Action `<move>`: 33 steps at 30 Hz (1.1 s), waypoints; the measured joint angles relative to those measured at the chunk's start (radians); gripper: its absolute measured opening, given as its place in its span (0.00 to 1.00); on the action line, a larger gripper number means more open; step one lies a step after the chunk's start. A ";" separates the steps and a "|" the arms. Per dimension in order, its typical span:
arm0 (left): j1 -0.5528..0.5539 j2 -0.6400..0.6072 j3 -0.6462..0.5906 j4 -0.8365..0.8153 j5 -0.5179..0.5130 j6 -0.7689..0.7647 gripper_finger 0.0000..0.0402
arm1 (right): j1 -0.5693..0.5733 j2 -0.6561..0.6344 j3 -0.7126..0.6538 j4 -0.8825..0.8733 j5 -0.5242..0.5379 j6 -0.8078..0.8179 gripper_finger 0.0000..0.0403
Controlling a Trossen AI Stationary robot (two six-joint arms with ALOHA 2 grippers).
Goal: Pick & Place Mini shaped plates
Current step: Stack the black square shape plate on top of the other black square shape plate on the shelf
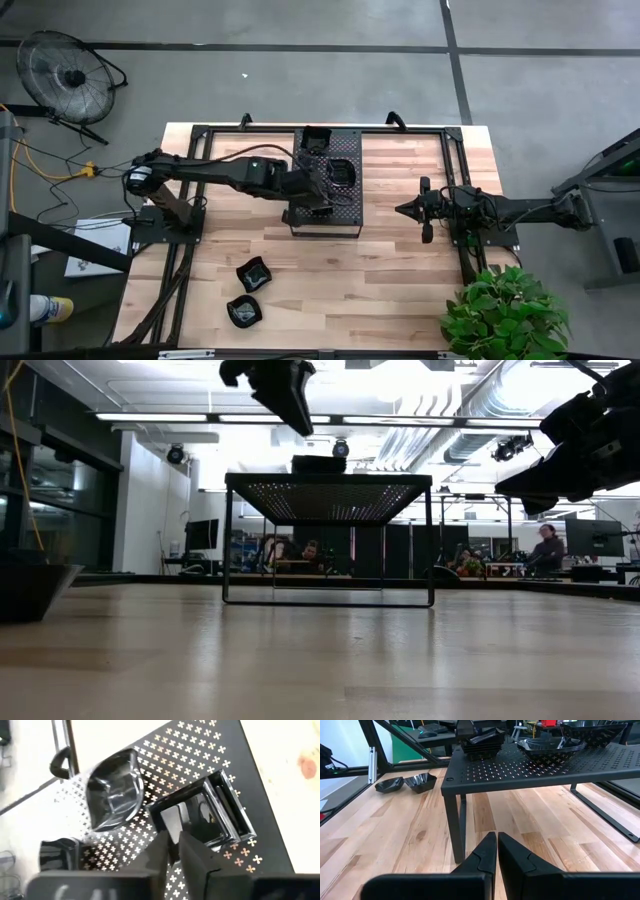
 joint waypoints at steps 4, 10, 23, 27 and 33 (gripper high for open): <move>0.023 -0.045 0.000 -0.008 0.024 -0.002 0.25 | 0.000 0.000 0.000 0.000 0.000 0.000 0.03; 0.139 -0.091 0.001 -0.031 0.261 -0.024 0.45 | 0.000 0.000 0.000 0.000 0.000 0.000 0.03; 0.386 -0.047 0.002 -0.050 0.670 0.022 0.44 | 0.000 0.000 0.000 0.000 0.000 0.000 0.03; 0.384 -0.027 0.000 -0.057 0.683 0.023 0.44 | 0.000 0.000 0.000 0.000 0.000 0.000 0.03; 0.371 0.018 0.001 -0.055 0.731 0.027 0.44 | 0.000 0.000 0.000 0.000 0.000 0.000 0.03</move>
